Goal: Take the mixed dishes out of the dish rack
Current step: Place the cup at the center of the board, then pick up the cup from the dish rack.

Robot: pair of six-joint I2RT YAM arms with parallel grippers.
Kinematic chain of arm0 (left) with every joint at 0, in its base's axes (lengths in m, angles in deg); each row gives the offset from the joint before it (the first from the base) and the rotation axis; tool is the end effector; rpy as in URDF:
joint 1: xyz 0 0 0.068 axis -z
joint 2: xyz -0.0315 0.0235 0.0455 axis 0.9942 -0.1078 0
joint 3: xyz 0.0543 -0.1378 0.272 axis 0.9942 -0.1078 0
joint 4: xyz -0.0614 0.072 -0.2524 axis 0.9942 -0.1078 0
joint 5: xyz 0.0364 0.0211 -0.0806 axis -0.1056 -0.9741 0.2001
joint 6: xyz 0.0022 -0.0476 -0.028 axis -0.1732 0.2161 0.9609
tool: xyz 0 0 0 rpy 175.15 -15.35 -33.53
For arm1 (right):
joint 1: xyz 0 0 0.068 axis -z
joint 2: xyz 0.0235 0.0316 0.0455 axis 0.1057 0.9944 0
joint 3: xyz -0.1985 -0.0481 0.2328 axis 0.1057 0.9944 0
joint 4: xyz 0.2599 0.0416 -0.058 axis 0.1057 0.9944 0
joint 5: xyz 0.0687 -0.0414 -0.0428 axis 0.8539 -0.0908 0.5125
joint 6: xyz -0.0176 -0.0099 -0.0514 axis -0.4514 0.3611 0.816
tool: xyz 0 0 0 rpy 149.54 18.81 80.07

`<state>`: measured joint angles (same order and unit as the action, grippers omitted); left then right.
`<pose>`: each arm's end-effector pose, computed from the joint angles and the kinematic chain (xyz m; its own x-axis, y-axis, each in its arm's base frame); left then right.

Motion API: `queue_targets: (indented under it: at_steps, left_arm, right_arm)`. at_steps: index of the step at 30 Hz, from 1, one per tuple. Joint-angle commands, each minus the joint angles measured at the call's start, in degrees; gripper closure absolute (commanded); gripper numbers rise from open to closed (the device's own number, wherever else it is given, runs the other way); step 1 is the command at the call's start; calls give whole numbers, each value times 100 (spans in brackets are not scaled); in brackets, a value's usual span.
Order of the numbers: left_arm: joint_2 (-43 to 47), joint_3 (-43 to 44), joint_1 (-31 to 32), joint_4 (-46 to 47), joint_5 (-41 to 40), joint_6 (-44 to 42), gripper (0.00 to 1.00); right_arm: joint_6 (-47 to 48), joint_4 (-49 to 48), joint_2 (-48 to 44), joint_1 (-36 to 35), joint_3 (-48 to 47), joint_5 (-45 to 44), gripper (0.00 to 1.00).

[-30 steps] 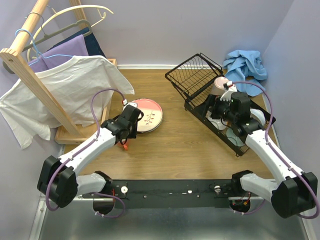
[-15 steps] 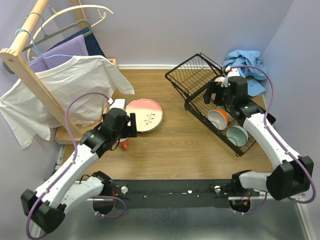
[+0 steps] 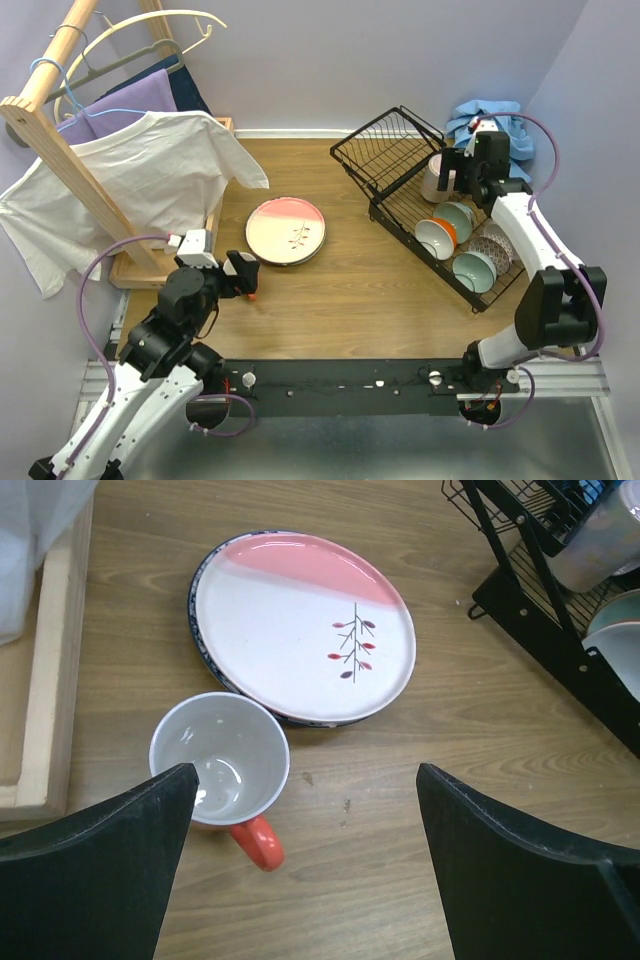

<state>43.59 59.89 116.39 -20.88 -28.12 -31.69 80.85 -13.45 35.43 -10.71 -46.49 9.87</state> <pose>0.0663 -0.0295 0.3064 -0.3774 -0.3124 -0.8717 0.1149 0.9183 -0.3789 0.3495 0.0230 0.3433 -0.5642 0.0028 -0.8256 0.0655 0.9970 -0.0414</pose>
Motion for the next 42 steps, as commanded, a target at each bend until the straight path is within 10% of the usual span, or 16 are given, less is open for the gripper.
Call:
queue_targets:
  at_steps: [1,19,42]
  left_arm:
    - [493,-414,-41,409,207,-87,1]
    - [370,-477,-41,691,401,-342,1]
    - [186,-494,-67,770,559,-412,1]
  right_arm:
    - [947,-57,527,297,-561,1099,0]
    - [3409,1348,2373,702,-2450,3182,0]
    - [2918,1789,2119,719,-1827,3351,2]
